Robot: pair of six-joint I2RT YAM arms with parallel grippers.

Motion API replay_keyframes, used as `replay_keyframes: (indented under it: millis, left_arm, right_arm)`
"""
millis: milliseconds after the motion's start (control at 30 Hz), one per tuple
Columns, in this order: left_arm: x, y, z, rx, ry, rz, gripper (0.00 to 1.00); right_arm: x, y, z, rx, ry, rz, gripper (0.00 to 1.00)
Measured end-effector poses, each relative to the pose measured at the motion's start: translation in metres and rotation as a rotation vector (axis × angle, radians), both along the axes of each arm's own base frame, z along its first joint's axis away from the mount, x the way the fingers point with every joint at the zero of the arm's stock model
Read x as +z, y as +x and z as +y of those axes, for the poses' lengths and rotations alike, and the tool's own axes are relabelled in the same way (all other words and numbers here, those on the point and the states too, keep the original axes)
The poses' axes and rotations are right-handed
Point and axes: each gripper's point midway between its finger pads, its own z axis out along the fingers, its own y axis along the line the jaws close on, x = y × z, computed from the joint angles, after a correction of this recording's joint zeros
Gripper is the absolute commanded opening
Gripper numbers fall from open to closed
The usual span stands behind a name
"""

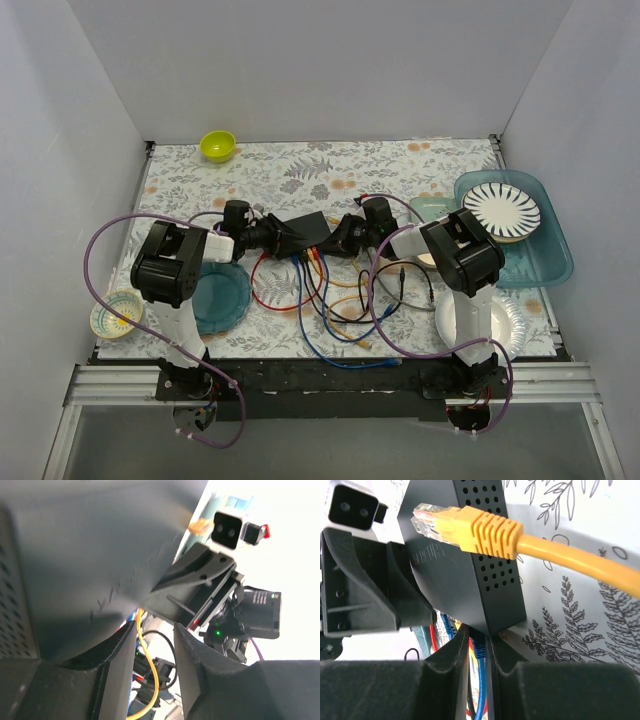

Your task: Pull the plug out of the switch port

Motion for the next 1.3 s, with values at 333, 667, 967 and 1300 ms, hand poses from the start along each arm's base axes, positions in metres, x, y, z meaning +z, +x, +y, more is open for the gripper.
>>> replay_keyframes:
  millis: [333, 667, 967, 1300]
  left_arm:
    - [0.002, -0.020, -0.027, -0.067, 0.012, -0.024, 0.35]
    - [-0.004, 0.004, -0.029, -0.038, 0.057, -0.054, 0.35]
    - [-0.003, 0.004, -0.028, -0.042, 0.048, -0.065, 0.35]
    - [-0.006, -0.021, -0.014, -0.019, 0.051, -0.025, 0.35]
  right_arm:
    - [-0.002, -0.004, -0.001, 0.078, -0.043, -0.055, 0.01]
    - [-0.001, -0.020, -0.009, 0.126, -0.088, -0.095, 0.01]
    - [-0.003, -0.032, -0.013, 0.165, -0.095, -0.072, 0.01]
    - [-0.002, -0.030, -0.028, 0.135, -0.196, -0.064, 0.01]
